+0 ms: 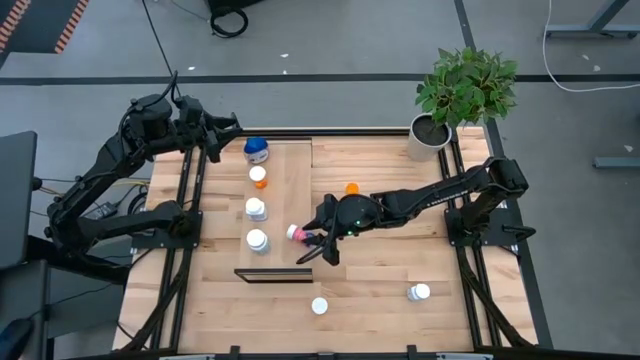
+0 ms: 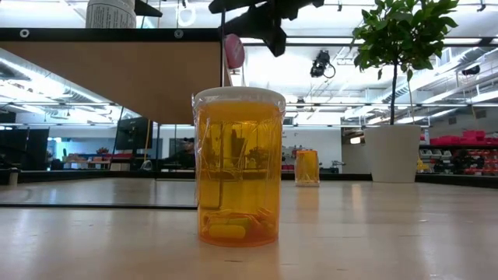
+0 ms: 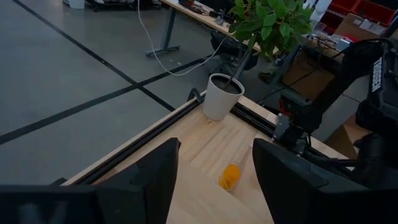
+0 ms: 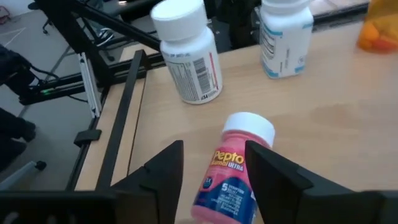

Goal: Pick and place medicine bottles onto shelf by color
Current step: Adjust the pink pill bottle on the shelf

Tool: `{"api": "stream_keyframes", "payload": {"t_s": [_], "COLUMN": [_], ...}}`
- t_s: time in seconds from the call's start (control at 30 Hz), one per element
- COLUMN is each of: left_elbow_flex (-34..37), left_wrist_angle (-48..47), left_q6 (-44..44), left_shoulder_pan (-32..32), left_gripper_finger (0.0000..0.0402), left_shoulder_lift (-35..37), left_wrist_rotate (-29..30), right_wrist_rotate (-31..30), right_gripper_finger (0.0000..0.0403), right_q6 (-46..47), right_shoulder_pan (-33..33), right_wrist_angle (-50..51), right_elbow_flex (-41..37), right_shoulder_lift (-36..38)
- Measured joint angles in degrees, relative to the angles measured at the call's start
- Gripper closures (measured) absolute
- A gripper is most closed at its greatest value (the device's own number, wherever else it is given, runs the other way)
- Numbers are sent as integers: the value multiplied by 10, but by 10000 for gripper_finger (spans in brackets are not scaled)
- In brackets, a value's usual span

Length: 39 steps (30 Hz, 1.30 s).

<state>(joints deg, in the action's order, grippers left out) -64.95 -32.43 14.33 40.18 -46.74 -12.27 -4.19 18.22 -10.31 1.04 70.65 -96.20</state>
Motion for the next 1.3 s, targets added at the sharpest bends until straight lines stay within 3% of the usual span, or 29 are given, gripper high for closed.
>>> {"api": "stream_keyframes", "payload": {"t_s": [0.27,0.47,0.87,1.1,1.3], "left_elbow_flex": [0,0,0,0,0], "left_wrist_angle": [0,0,-7,-23,-25], "left_q6": [0,-6,-6,-6,-6], "left_shoulder_pan": [0,0,0,-1,0], "left_gripper_finger": [188,189,188,193,189], "left_shoulder_lift": [0,0,0,0,0], "left_wrist_rotate": [0,0,0,-1,-1], "right_wrist_rotate": [27,29,73,16,11], "right_gripper_finger": [151,105,106,107,113], "right_q6": [87,123,140,115,116], "right_shoulder_pan": [10,30,45,49,55], "right_wrist_angle": [141,145,157,159,162], "right_elbow_flex": [38,50,66,87,87], "right_shoulder_lift": [1,1,-48,-59,-59]}}
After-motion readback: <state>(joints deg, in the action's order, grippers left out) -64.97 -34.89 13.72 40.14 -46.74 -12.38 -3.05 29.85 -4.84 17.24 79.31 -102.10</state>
